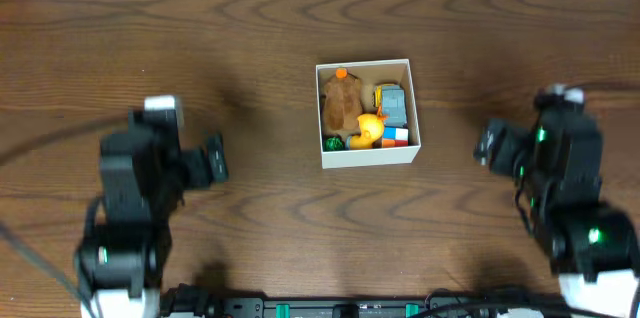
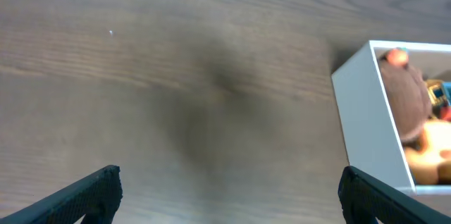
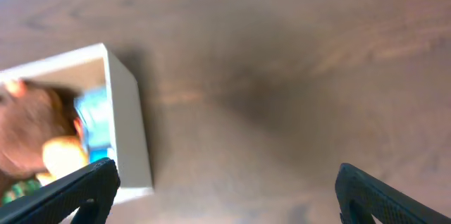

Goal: Pack container

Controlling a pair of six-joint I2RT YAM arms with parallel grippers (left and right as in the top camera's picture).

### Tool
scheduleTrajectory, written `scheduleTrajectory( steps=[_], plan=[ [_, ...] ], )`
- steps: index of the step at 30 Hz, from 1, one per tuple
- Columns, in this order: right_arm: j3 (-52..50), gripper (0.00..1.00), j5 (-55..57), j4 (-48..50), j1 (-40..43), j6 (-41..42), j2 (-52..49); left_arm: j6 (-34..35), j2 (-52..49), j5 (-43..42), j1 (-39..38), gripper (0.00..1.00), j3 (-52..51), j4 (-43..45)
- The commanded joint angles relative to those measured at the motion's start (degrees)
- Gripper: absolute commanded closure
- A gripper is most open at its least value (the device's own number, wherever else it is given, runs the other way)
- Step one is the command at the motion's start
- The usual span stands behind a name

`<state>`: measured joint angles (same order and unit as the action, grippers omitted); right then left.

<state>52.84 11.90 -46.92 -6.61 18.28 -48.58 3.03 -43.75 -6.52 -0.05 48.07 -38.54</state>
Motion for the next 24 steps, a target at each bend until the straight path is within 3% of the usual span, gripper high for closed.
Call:
scheduleTrajectory(
  steps=[1, 9, 24],
  plan=[
    [-7.6, 0.02, 1.4, -0.1, -0.2, 2.8, 7.3, 2.5, 8.6, -1.0, 0.1, 0.02, -5.8, -0.4],
    [-17.0, 0.01, 0.7, -0.3, -0.2, 5.3, 22.1, 3.3, 17.2, -1.0, 0.2, 0.02, -11.5, -4.2],
    [-17.1, 0.01, -1.9, -0.7, -0.2, 5.3, 22.4, 3.3, 16.1, -1.0, 0.2, 0.02, -11.5, -4.3]
  ],
)
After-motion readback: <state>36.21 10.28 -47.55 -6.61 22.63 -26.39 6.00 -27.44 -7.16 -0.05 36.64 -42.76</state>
